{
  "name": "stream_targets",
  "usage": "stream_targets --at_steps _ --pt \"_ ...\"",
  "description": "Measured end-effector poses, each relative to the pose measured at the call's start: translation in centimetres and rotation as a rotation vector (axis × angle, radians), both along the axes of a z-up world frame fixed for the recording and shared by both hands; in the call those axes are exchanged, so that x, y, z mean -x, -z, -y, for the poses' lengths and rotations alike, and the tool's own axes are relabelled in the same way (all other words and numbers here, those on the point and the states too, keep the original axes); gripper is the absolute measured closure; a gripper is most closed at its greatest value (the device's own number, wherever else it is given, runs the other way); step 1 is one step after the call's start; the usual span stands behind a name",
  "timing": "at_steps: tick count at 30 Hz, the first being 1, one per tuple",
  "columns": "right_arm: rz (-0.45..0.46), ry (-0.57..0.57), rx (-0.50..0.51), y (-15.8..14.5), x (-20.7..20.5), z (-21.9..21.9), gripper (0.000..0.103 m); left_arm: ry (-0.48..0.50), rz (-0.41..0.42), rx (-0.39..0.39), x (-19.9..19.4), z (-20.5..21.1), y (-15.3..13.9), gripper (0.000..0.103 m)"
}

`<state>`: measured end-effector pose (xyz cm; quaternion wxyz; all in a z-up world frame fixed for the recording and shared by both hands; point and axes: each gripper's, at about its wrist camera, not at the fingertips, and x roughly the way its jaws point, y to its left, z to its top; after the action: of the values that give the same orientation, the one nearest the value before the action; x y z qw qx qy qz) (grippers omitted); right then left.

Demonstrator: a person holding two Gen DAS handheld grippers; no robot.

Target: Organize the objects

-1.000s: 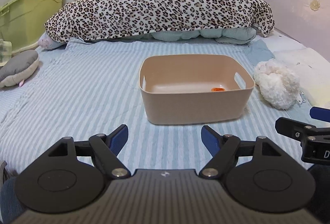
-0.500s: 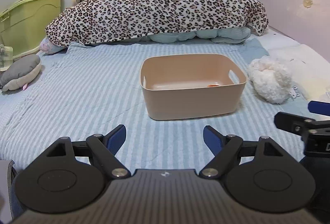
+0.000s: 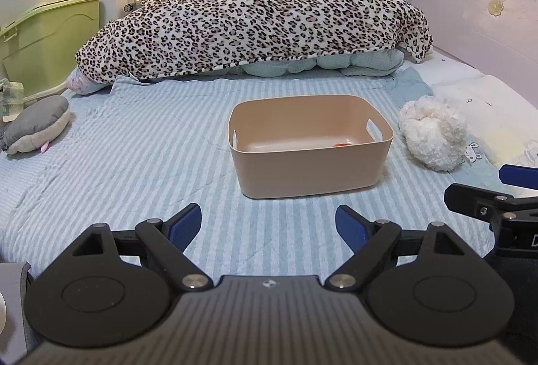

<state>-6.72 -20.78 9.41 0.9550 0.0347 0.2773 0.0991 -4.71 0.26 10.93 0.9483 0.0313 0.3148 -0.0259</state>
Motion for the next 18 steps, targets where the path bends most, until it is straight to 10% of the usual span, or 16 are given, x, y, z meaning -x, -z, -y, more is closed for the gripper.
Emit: stream_targets --at_steps 18 --pt "-0.014 -0.01 0.005 -0.17 0.23 -0.06 0.0 0.008 -0.015 0.007 0.45 -0.06 -0.08 0.016"
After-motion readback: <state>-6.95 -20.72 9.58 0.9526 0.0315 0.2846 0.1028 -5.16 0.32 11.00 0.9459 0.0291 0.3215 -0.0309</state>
